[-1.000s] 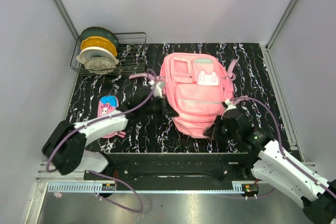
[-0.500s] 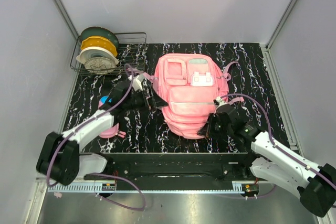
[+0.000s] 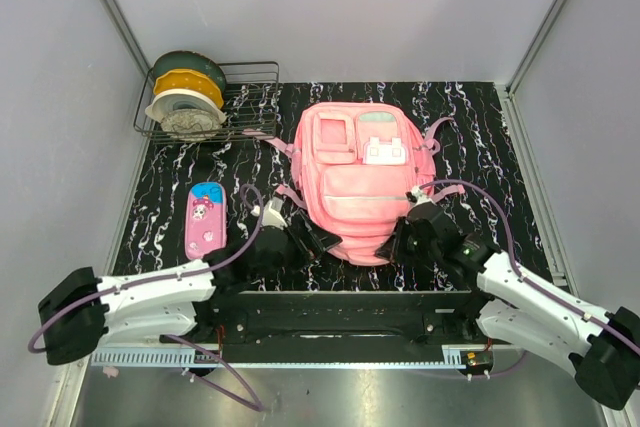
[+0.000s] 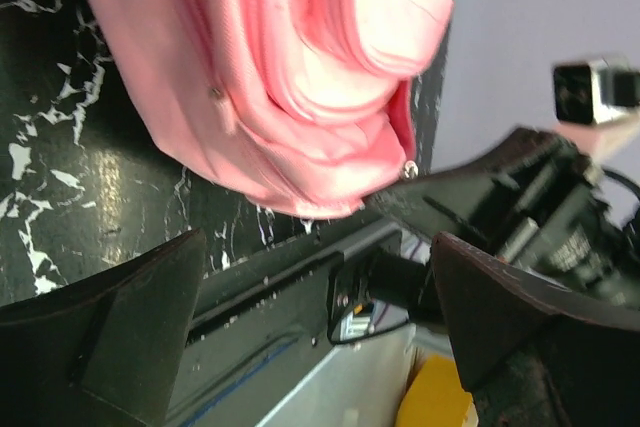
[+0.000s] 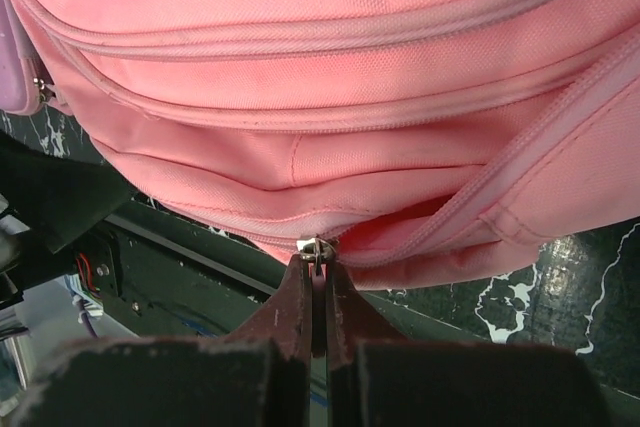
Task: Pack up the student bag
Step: Zip the student bag at the center of the board.
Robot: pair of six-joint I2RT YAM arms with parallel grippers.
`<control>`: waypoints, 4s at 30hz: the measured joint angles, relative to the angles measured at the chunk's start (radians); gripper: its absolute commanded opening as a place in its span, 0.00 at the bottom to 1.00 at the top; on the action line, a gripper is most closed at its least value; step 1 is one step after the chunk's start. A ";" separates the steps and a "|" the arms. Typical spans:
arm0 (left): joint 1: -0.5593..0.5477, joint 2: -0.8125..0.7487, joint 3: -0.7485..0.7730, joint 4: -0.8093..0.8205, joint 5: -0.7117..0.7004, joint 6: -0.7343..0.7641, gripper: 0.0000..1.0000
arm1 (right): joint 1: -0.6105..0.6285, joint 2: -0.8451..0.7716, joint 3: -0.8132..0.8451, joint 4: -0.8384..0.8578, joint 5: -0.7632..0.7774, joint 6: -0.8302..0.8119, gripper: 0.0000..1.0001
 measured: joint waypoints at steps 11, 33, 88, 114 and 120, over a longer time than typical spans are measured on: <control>-0.016 0.317 0.073 0.205 -0.115 -0.115 0.48 | 0.129 0.020 0.000 0.007 0.100 0.035 0.00; 0.493 -0.459 -0.141 -0.169 0.347 0.125 0.00 | 0.183 0.078 0.040 0.279 -0.025 0.026 0.00; 0.071 -0.277 -0.034 -0.256 0.104 -0.006 0.99 | 0.140 0.256 0.052 0.113 0.005 -0.007 0.00; -0.008 -0.437 -0.219 -0.103 -0.209 -0.259 0.00 | 0.189 0.163 0.034 0.202 0.012 0.023 0.00; 0.035 -0.827 -0.220 -0.426 -0.206 -0.199 0.00 | 0.211 0.193 0.067 0.307 -0.076 0.030 0.00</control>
